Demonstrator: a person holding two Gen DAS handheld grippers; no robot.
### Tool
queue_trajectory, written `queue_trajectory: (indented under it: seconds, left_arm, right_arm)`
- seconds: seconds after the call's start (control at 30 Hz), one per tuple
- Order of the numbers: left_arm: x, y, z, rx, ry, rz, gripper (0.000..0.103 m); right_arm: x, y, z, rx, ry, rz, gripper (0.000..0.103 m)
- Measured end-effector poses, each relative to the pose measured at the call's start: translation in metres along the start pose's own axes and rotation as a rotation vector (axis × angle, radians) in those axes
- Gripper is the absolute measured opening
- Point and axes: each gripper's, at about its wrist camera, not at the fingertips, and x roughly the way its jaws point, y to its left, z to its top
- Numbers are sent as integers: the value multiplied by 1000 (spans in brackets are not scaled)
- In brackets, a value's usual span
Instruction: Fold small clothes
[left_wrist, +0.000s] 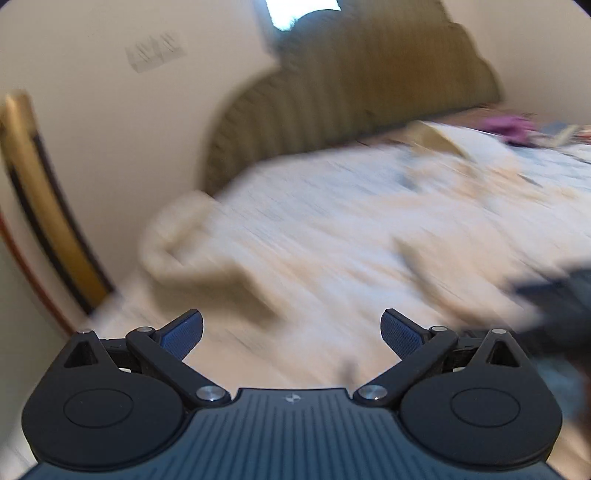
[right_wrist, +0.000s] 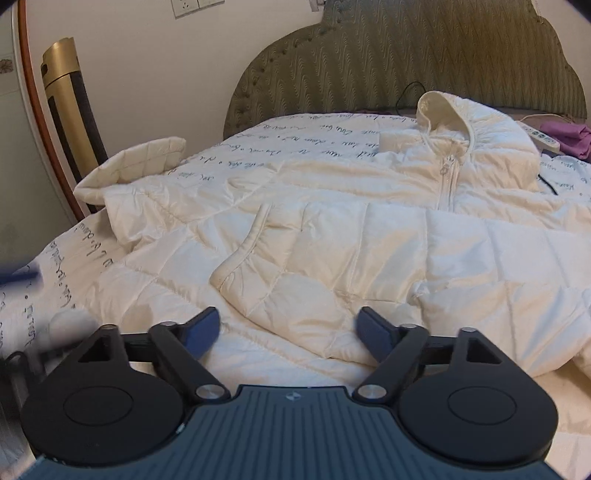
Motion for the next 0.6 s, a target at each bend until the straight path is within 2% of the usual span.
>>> queue_trajectory:
  seconds: [0.13, 0.23, 0.3, 0.4, 0.43, 0.47, 0.53, 0.6]
  left_arm:
    - [66, 37, 49, 71, 6, 278, 103]
    - [135, 56, 72, 149, 73, 413, 103]
    - [182, 64, 76, 190, 177, 456, 103]
    - [228, 77, 76, 178, 298, 434, 103]
    - [235, 79, 76, 164, 318, 424, 93]
    - [238, 81, 76, 146, 332, 404, 63]
    - [242, 89, 75, 82, 387, 339, 29]
    - [239, 97, 73, -2, 404, 301, 22]
  right_arm:
    - [3, 16, -8, -105, -10, -28, 99]
    - [3, 16, -10, -111, -15, -25, 102]
    - [2, 12, -10, -86, -22, -5, 102]
    - [0, 5, -11, -51, -37, 24, 103]
    - [0, 3, -11, -43, -41, 32, 103]
    - [-1, 2, -11, -35, -43, 39, 103]
    - [-1, 0, -11, -24, -46, 48, 103]
    - [-1, 0, -11, -19, -48, 52, 103]
